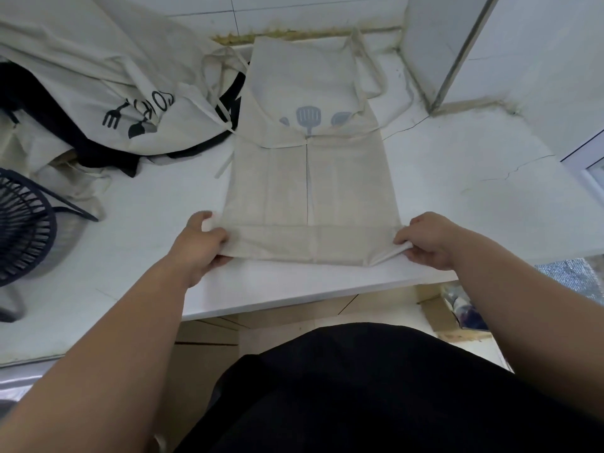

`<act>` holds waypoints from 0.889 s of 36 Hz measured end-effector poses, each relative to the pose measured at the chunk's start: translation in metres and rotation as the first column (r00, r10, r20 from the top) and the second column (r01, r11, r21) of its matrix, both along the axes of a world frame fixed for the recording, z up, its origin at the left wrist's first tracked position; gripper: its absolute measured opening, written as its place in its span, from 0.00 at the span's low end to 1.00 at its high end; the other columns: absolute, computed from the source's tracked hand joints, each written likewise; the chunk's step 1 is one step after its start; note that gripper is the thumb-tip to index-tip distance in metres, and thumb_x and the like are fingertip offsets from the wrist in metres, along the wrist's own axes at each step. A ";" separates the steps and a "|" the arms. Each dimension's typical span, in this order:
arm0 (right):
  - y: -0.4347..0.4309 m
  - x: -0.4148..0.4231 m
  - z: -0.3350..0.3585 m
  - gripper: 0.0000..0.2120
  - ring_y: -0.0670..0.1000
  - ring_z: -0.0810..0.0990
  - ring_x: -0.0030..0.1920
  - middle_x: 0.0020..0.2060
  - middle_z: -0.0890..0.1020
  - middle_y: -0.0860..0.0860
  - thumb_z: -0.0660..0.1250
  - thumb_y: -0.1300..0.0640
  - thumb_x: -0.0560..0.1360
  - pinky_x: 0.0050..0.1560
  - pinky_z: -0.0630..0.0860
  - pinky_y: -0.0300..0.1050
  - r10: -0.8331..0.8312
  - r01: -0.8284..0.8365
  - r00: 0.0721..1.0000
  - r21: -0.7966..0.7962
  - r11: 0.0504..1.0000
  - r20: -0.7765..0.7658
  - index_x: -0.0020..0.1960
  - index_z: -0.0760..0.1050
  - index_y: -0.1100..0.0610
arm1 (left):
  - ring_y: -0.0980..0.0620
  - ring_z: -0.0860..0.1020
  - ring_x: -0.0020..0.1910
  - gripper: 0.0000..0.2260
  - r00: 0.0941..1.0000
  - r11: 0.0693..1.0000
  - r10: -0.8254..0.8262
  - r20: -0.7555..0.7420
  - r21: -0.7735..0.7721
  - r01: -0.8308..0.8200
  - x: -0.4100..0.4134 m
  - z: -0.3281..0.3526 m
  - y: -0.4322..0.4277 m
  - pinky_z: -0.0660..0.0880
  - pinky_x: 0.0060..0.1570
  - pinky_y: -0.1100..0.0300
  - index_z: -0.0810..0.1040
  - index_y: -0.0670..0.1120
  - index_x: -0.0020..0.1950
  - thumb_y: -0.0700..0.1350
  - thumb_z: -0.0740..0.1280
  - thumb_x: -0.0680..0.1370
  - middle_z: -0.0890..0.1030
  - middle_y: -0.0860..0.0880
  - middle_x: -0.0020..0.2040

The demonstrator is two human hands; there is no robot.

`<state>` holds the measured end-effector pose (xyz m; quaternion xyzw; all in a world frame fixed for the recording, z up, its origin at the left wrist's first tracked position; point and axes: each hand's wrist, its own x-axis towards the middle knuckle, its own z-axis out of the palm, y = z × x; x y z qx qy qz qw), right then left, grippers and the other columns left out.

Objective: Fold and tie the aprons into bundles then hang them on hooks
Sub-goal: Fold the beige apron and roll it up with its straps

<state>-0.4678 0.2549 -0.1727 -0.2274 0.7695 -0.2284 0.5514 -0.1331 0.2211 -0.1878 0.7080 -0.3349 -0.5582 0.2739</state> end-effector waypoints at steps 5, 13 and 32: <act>-0.003 -0.005 0.006 0.11 0.48 0.65 0.26 0.38 0.67 0.53 0.58 0.69 0.76 0.19 0.65 0.31 0.038 -0.038 0.999 0.000 0.999 0.034 0.50 0.71 0.54 | 0.51 0.77 0.41 0.14 0.997 0.995 -0.081 -0.017 0.050 0.082 0.000 0.015 -0.001 0.79 0.37 0.65 0.80 0.47 0.50 0.35 0.57 0.80 0.78 0.49 0.46; -0.001 -0.021 0.010 0.09 0.55 0.74 0.35 0.42 0.78 0.56 0.57 0.64 0.72 0.45 0.77 0.50 -0.009 0.014 0.900 -0.007 1.000 0.435 0.38 0.75 0.58 | 0.48 0.83 0.35 0.15 0.893 0.961 0.222 -0.392 0.241 -0.133 0.011 0.025 -0.007 0.77 0.33 0.63 0.76 0.37 0.48 0.38 0.50 0.75 0.84 0.39 0.41; -0.033 -0.014 -0.019 0.17 0.53 0.70 0.30 0.29 0.69 0.53 0.59 0.50 0.77 0.28 0.60 0.41 0.460 -0.476 0.638 0.153 0.866 -0.617 0.34 0.65 0.59 | 0.38 0.76 0.50 0.09 0.713 0.984 -0.151 0.685 0.035 0.175 -0.024 -0.019 -0.030 0.70 0.41 0.55 0.73 0.43 0.43 0.48 0.62 0.78 0.74 0.40 0.51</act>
